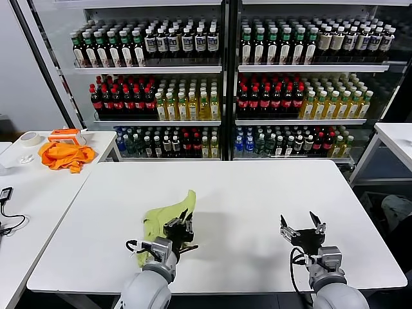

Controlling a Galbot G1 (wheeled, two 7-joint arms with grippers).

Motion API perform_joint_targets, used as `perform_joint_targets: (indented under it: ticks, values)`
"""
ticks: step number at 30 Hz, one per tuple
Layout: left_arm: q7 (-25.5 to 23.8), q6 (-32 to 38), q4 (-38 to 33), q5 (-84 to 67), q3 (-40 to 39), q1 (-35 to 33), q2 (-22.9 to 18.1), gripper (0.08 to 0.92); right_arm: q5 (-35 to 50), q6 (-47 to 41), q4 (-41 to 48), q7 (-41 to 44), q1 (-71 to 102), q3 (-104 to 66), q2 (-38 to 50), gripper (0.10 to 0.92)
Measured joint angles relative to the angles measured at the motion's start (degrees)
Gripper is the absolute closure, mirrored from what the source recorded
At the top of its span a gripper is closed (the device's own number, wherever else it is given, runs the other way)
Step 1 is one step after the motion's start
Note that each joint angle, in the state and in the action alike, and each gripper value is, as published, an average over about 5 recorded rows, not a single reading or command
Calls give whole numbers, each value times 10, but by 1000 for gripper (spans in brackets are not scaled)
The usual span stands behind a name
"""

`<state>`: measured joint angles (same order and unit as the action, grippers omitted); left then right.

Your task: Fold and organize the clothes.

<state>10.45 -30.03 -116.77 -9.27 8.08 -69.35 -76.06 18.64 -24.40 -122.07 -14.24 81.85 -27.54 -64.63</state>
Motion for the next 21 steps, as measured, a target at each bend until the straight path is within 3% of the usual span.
perform_joint_targets:
  ticks: [10,21]
  values:
    - [-16,46,-27,-54,31,20,27,454,1,-3,7,4,-7,17,-8,203]
    - [-39,113,-38,-8,118,-35,85,189,43,-32,36,-7,-62,98,-29,203]
